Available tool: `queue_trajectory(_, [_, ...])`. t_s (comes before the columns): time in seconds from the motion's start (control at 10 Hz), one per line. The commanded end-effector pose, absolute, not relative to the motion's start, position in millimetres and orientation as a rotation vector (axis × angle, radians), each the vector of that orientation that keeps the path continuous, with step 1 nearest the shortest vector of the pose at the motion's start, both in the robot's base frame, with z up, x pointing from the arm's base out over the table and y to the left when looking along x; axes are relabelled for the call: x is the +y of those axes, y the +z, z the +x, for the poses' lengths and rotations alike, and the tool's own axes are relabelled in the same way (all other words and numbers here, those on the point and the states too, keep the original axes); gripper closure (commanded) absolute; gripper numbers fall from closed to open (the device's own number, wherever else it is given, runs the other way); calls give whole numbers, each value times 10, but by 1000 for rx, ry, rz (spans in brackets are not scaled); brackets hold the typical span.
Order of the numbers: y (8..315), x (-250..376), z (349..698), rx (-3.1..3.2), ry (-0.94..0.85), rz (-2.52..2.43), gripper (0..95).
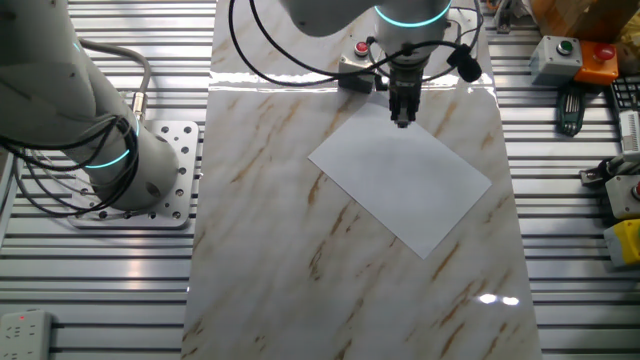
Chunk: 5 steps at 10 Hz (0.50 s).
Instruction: Flip over and spread out the paper that is laid flat on the table
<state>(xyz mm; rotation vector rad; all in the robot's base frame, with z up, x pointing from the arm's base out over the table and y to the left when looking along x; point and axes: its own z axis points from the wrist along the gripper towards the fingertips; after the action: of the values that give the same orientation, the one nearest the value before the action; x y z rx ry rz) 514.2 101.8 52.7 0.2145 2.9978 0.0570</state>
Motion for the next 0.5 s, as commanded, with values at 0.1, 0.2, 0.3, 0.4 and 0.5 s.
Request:
queue_trajectory(0.1, [527, 1039, 5132, 2995, 58, 226, 760])
queue_trajectory(0.2, [517, 1071, 5125, 2989, 64, 241, 760])
queue_trajectory(0.3, [495, 1142, 5109, 2980, 91, 282, 760])
queue_trajectory(0.4, [492, 1157, 5118, 2977, 98, 294, 760])
queue_trajectory(0.5, [495, 1161, 5124, 2973, 104, 307, 760])
